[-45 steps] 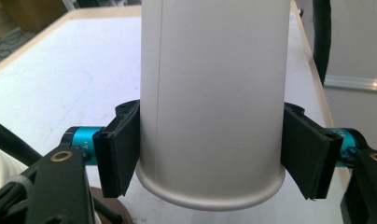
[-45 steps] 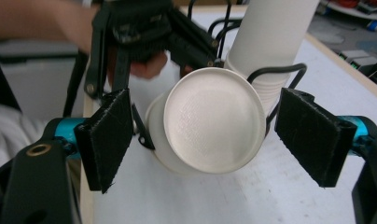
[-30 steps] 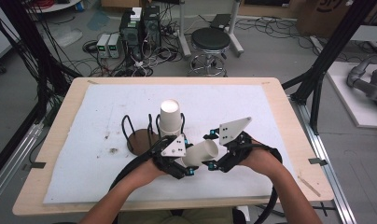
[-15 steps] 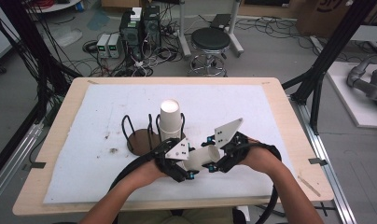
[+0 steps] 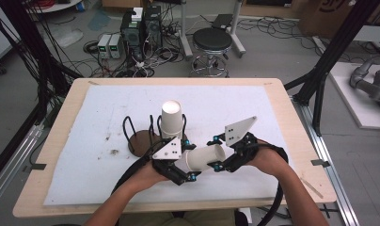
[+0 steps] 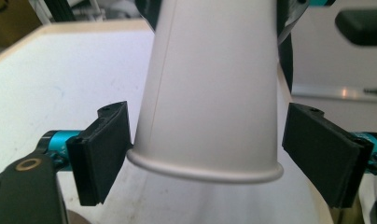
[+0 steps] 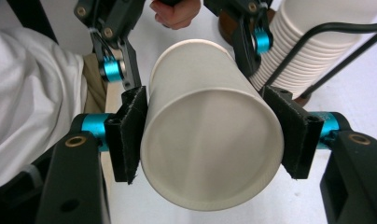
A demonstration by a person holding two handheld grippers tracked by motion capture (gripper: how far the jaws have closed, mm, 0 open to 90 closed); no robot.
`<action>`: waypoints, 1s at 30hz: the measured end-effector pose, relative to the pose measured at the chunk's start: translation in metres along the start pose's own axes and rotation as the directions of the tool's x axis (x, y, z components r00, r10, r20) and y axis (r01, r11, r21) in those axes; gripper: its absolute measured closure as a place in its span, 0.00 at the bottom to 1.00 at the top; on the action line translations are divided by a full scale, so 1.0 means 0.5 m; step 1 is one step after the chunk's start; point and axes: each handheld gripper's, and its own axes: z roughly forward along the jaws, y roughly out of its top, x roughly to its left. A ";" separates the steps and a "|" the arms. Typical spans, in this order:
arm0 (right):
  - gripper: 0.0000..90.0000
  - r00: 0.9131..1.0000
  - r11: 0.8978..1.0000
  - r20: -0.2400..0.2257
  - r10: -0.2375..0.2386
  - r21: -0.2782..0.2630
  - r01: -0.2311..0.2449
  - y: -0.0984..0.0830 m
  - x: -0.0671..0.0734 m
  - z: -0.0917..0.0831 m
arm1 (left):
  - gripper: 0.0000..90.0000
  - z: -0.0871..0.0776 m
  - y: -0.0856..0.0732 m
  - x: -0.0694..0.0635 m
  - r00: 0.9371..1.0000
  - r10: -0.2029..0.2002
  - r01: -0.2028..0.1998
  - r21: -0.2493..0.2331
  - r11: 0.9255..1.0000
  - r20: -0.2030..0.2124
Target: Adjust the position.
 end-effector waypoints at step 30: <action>0.39 0.973 0.909 -0.032 0.229 -0.352 -0.225 -0.100 -0.003 -0.011 | 0.16 -0.030 -0.025 0.014 0.997 -0.076 0.067 -0.270 0.960 -0.020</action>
